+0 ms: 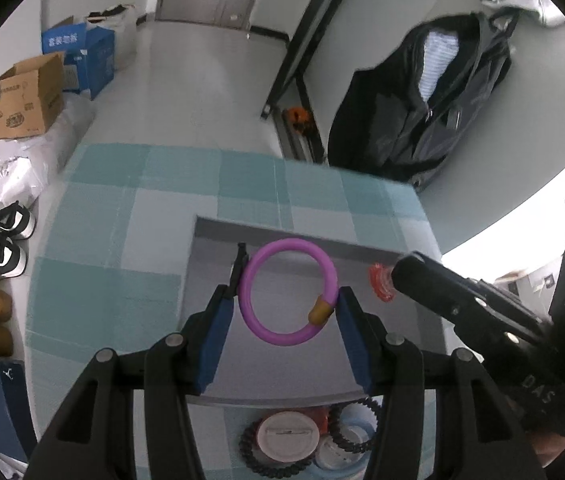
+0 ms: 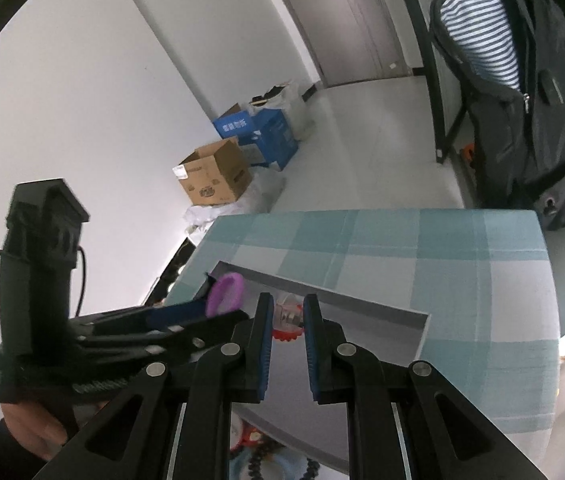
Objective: Organize jewelry
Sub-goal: 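Carry the pink bangle into the gray box with left tool while right tool drops a red charm there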
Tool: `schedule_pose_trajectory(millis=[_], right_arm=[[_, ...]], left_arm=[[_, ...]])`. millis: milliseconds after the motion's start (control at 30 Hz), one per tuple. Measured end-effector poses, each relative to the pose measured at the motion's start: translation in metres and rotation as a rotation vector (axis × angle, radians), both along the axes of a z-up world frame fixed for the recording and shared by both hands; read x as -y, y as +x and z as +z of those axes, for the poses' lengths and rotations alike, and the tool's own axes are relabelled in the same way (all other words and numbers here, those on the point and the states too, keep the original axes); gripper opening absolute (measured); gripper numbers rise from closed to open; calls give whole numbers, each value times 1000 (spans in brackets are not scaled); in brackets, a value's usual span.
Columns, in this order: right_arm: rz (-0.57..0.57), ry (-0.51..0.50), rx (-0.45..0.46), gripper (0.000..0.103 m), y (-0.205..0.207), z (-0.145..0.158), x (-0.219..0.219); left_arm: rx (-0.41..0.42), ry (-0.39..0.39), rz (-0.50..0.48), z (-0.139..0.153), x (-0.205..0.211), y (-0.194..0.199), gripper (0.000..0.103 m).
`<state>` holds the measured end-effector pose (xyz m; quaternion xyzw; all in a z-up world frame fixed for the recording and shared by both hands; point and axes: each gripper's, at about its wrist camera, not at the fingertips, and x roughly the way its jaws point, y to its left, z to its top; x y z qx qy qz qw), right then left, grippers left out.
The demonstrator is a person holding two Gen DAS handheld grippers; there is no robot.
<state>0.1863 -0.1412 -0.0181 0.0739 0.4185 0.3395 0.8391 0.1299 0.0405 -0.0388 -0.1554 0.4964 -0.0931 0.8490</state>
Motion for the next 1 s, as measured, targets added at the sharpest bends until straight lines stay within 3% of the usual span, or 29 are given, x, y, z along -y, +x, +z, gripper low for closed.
schedule_pose_trajectory(millis=[200, 367, 400, 433, 500, 633, 733, 867, 1000], right_arm=[[9, -12, -53, 15, 5, -12, -7], [-13, 26, -54, 18, 6, -9, 4], [-19, 39, -46, 25, 5, -7, 7], [-26, 49, -39, 39, 5, -5, 10], [-45, 87, -25, 50, 4, -1, 17], [-62, 119, -3, 52, 4, 6, 26], [-71, 114, 6, 63, 5, 7, 28], [-70, 132, 10, 66, 6, 11, 32], [-109, 124, 46, 89, 2, 16, 37]], left_arm=[[-22, -14, -31, -4, 1, 7, 47], [-41, -125, -53, 0, -2, 15, 50], [-29, -139, -56, 2, -3, 13, 52], [-18, -151, -59, 3, -5, 11, 61], [9, -175, -52, 7, -8, 8, 70], [55, -188, -38, 14, -10, 5, 71], [111, -148, -34, 23, -12, -3, 71], [151, -59, 3, 29, -13, -15, 71], [197, 4, 20, 33, -11, -29, 71]])
